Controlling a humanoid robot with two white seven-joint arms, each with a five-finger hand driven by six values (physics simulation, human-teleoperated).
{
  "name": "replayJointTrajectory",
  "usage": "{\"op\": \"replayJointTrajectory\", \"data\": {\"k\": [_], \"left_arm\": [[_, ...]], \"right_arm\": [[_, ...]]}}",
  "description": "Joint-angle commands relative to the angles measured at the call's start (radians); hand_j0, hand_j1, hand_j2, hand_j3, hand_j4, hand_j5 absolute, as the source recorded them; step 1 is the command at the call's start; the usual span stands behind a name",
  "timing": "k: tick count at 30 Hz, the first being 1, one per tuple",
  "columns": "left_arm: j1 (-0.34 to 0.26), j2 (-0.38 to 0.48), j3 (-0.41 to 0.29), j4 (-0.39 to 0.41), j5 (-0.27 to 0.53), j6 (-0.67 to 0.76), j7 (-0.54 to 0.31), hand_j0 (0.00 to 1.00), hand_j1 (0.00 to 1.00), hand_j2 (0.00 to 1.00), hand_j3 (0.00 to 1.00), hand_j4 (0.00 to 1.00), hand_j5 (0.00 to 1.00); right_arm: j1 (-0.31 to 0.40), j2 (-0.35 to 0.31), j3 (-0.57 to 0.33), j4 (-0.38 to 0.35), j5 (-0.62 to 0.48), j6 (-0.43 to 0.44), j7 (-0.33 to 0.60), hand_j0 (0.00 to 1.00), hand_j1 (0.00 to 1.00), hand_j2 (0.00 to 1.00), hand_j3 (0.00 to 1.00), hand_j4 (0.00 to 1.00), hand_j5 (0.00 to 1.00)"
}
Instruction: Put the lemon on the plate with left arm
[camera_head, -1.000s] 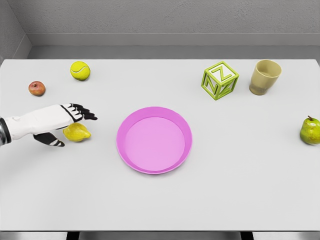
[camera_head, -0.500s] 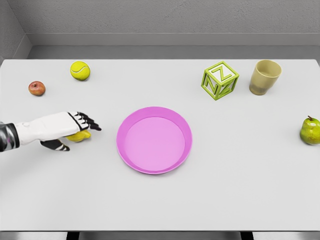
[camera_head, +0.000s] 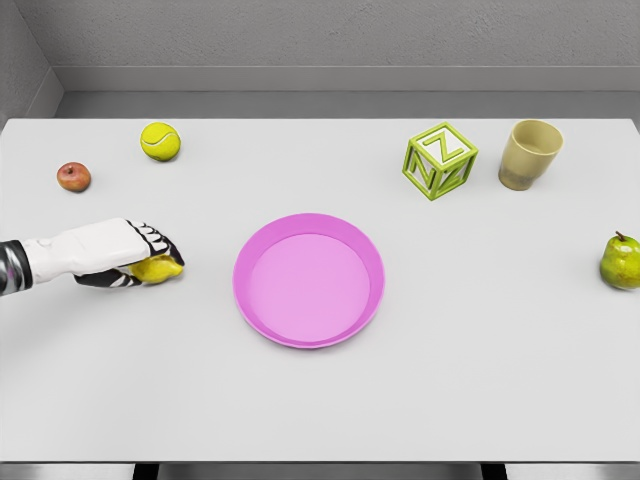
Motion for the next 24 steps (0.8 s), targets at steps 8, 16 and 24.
{"op": "replayJointTrajectory", "data": {"k": [8,16,24], "left_arm": [[-0.009,0.0,0.0,-0.056,0.014,0.0,0.003,0.47,0.47,0.47,0.47,0.47,0.47],[-0.017,0.001,0.016,-0.164,0.065,0.0,0.0,0.45,0.45,0.45,0.45,0.45,0.45],[-0.052,-0.037,-0.001,-0.217,0.073,0.0,-0.028,0.45,0.45,0.45,0.45,0.45,0.45]], "right_arm": [[0.0,0.0,0.0,0.0,0.0,-0.001,0.0,1.0,1.0,1.0,1.0,1.0,1.0],[0.0,0.0,0.0,0.0,0.0,-0.001,0.0,1.0,1.0,1.0,1.0,1.0,1.0],[0.0,0.0,0.0,0.0,0.0,-0.001,0.0,1.0,1.0,1.0,1.0,1.0,1.0]]}}
